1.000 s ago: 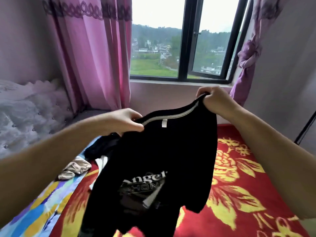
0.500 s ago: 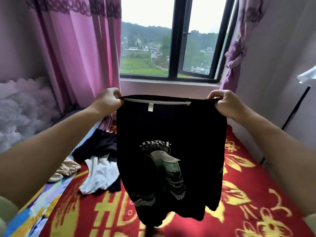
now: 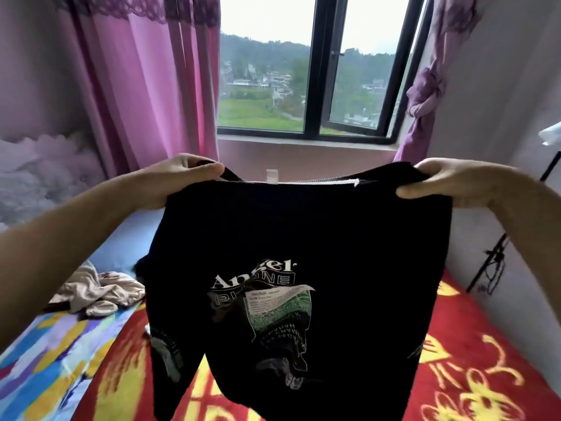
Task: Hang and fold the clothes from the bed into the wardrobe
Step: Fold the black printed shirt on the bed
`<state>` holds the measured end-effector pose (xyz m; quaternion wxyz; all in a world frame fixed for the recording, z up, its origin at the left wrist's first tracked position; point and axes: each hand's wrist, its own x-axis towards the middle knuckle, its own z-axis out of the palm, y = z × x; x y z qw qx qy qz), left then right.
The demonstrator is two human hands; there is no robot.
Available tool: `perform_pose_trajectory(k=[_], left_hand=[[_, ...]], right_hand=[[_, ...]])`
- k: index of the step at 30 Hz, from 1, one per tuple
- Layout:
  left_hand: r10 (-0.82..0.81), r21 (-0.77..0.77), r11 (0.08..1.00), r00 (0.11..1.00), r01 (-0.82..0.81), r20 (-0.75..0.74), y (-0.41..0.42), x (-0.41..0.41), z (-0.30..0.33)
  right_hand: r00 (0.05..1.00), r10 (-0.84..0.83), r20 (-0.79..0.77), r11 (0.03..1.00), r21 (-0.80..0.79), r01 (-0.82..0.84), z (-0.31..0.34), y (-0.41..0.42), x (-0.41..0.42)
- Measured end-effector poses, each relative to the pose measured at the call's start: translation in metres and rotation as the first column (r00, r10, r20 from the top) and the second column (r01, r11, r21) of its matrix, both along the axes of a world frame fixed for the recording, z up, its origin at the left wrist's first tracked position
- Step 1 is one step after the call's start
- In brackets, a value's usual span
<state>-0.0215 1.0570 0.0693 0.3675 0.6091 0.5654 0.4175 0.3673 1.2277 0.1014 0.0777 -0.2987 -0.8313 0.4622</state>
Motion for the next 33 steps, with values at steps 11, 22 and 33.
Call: perform_pose_trajectory(k=[11, 22, 33], left_hand=[[0.355, -0.367, 0.901, 0.880, -0.232, 0.316, 0.042, 0.079, -0.032], [0.259, -0.108, 0.965, 0.801, -0.239, 0.540, 0.038, 0.125, -0.011], [0.115, 0.338, 0.929, 0.754, 0.148, -0.646, 0.051, 0.091, -0.001]], right_hand=[[0.790, -0.519, -0.326, 0.808, 0.113, 0.578, -0.086, -0.004, -0.107], [0.984, -0.069, -0.162, 0.901, 0.413, 0.131, -0.067, -0.076, -0.134], [0.927, -0.055, -0.372, 0.926, 0.329, 0.187, -0.052, -0.060, -0.128]])
